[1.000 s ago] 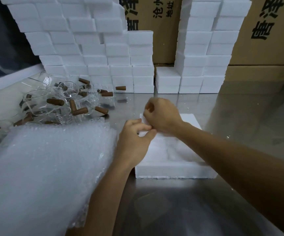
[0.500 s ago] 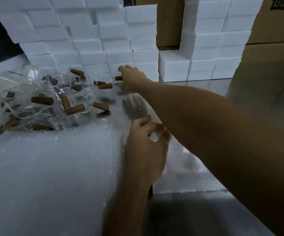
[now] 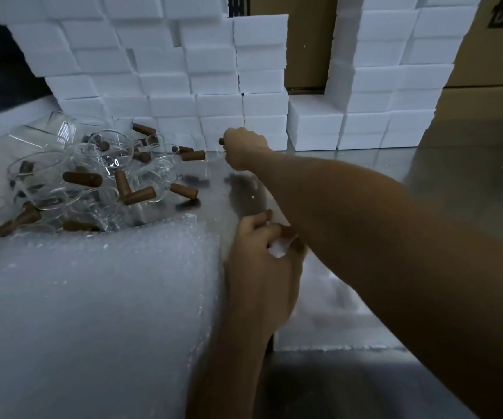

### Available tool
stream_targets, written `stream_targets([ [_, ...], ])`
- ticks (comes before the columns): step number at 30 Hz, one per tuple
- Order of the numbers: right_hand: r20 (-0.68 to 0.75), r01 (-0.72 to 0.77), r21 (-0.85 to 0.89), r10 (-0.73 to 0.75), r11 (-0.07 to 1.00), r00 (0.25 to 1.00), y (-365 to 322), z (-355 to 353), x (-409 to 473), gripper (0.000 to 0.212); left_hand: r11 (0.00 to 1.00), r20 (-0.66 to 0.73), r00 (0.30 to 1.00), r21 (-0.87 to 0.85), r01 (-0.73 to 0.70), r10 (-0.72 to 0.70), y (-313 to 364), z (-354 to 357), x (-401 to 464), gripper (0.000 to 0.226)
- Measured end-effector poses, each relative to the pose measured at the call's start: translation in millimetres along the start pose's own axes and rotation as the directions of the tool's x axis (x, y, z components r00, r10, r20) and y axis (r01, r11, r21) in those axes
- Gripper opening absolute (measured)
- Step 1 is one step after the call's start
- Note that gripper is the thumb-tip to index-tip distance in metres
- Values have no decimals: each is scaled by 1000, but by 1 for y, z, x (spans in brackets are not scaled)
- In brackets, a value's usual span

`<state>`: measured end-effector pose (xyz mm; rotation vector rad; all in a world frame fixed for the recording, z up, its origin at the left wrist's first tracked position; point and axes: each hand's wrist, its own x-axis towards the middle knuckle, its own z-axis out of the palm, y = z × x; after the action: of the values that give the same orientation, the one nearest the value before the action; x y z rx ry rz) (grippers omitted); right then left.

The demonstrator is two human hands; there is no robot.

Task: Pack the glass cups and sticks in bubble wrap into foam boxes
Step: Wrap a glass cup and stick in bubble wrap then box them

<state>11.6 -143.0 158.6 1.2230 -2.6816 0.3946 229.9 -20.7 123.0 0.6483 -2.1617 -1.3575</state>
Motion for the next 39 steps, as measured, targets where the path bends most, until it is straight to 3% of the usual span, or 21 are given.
stream_targets([
  [6,-84,-39,60,44,997,995,24,-36,-37,24,1000,-27,1000,12,-10,11,-1,-7,0,22],
  [15,-209,82,244,-30,966,977,47,-103,-172,26,999,16,999,-19,-31,32,-1,-8,3,8],
  [21,-245,82,467,40,880,969,65,-110,-270,23,998,-104,993,35,-59,62,8,-10,-3,29],
  [26,-252,63,521,83,851,964,87,-110,-316,20,961,-223,935,92,-260,275,35,-11,-17,23],
  [32,-371,167,532,51,830,927,87,-121,-333,22,860,6,873,166,-483,489,61,-10,-44,84],
  [39,-425,275,434,-74,858,902,85,-114,-346,19,852,15,865,169,-496,501,45,-20,-57,81],
])
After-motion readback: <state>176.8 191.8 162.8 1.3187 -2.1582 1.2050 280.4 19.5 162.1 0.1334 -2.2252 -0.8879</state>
